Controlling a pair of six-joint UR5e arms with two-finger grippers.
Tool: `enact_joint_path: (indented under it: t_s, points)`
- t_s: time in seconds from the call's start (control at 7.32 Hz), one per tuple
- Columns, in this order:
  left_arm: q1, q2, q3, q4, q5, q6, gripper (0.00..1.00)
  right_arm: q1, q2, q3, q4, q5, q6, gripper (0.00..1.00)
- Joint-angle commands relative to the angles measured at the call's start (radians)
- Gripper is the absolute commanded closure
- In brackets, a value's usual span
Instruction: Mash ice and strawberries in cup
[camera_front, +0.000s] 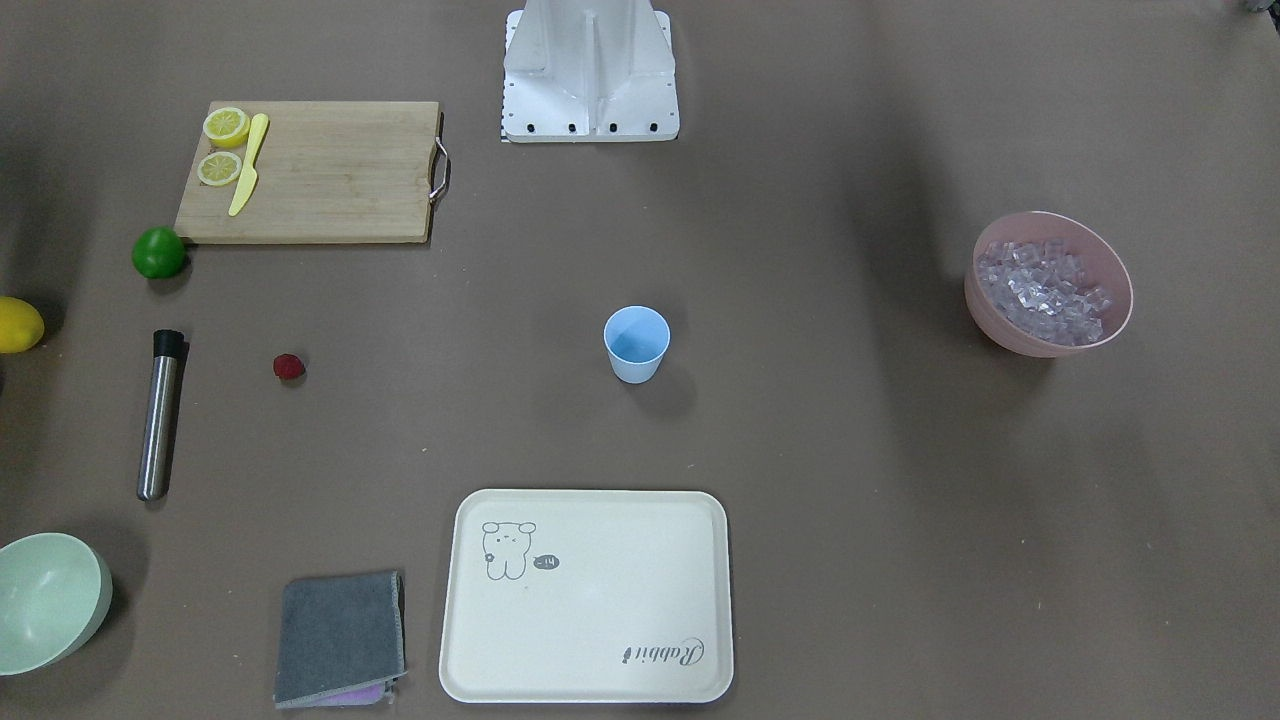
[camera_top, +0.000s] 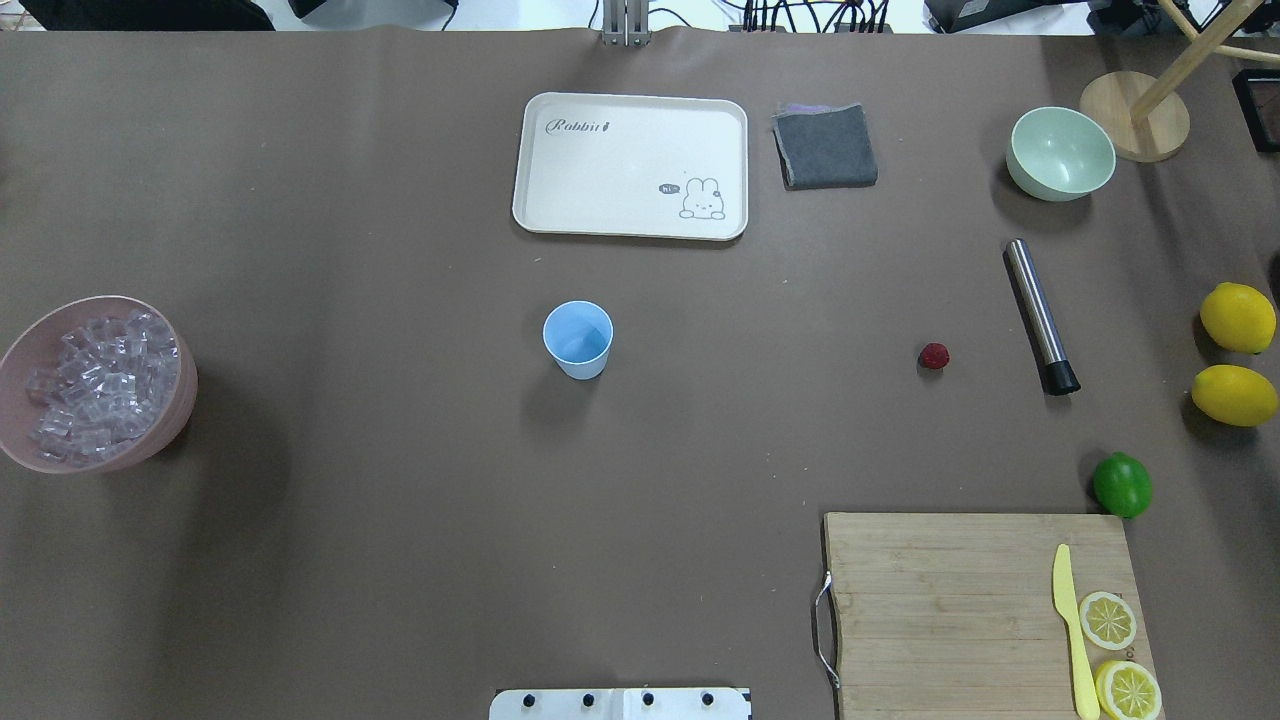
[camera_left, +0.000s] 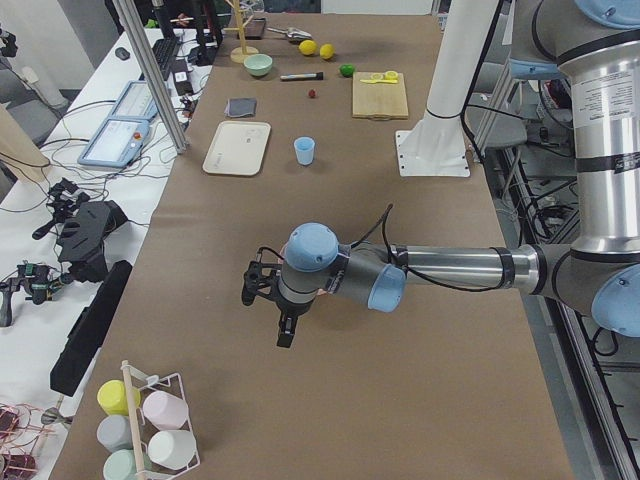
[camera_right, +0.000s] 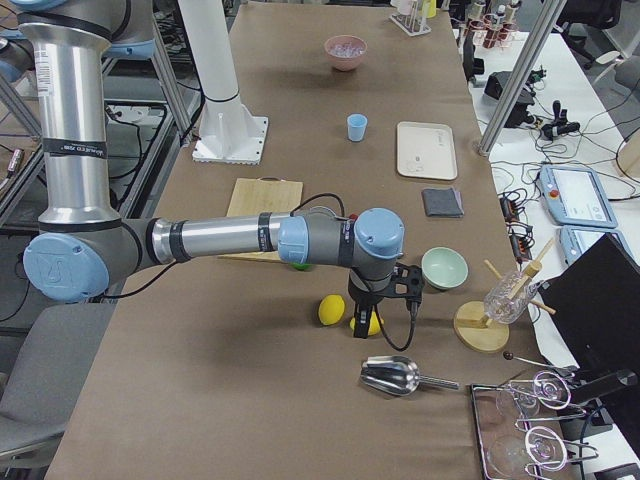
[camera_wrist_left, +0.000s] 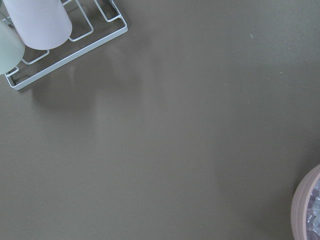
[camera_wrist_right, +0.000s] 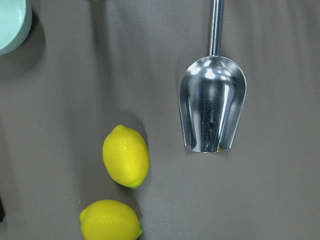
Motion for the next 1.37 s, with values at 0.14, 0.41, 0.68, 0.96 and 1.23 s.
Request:
enact_joint_path:
  t_s: [0.14, 0.41, 0.68, 0.96, 1.23]
  points:
    - [0.024, -0.017, -0.078, -0.008, -0.051, -0.164, 0.02, 0.0, -0.019, -0.001, 0.006, 0.091, -0.003, 0.0]
    - [0.102, -0.032, -0.135, -0.008, -0.013, -0.293, 0.02, 0.0, -0.019, -0.003, 0.042, 0.07, 0.001, 0.0]
    - [0.286, -0.034, -0.216, -0.008, 0.157, -0.514, 0.02, 0.0, -0.023, -0.007, 0.055, 0.078, 0.0, 0.0]
    - [0.478, -0.032, -0.281, -0.008, 0.275, -0.753, 0.02, 0.0, -0.086, -0.024, 0.218, 0.078, -0.002, 0.0]
    - [0.55, 0.003, -0.264, -0.084, 0.282, -0.823, 0.02, 0.0, -0.099, -0.053, 0.253, 0.079, 0.002, 0.0]
